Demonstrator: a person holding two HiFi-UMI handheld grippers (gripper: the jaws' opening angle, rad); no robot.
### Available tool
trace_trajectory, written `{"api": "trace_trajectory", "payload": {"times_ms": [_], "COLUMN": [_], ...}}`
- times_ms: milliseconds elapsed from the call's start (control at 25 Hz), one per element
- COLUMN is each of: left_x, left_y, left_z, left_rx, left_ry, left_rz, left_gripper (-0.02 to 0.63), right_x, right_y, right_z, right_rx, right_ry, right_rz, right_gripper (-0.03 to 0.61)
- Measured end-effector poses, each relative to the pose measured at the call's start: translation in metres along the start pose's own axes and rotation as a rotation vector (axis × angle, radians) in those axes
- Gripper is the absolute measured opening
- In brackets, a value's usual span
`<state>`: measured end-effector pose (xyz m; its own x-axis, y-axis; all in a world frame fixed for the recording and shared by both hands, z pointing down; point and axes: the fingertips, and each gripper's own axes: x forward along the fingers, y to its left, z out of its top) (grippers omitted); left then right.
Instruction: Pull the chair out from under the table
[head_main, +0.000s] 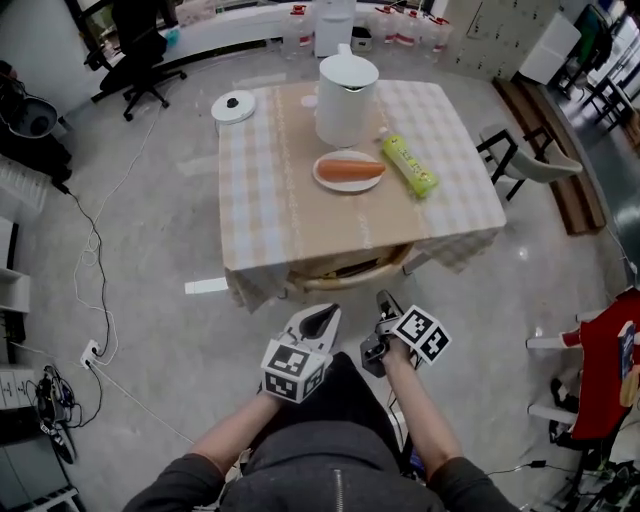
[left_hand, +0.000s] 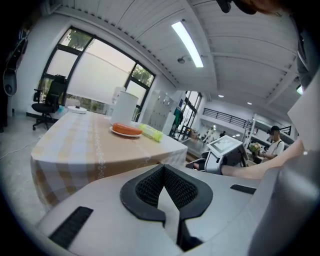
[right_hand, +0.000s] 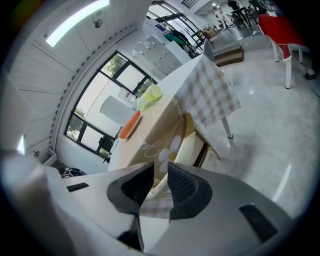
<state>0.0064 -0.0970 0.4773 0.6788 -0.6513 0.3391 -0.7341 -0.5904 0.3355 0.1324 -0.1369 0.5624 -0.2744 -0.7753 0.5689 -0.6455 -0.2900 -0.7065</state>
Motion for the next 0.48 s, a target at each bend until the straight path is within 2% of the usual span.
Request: {"api": "trace_trajectory", "payload": {"times_ms": [120, 240, 480], "left_x": [-0.007, -0.013, -0.020], "left_y": [0.001, 0.005, 0.013], "left_z": [-0.002, -0.008, -0.021], "left_rx": [-0.004, -0.014, -0.026], "left_ry": [-0.002, 0.008, 0.033], "left_rz": [0.028, 0.057, 0.098], "left_gripper": [0.009, 0.009, 0.009], "right_x": [0.013, 0.027, 0.056], "right_y": [-0.003, -0.006, -0.018], "right_z": [0.001, 0.003, 0.004], "right_rx": [0.002, 0.038, 0.103], "right_ry": [0.028, 0.040, 0.077], "right_rz": [0.014, 0.022, 0.006], "right_gripper": [0.110, 0.146, 0.166]}}
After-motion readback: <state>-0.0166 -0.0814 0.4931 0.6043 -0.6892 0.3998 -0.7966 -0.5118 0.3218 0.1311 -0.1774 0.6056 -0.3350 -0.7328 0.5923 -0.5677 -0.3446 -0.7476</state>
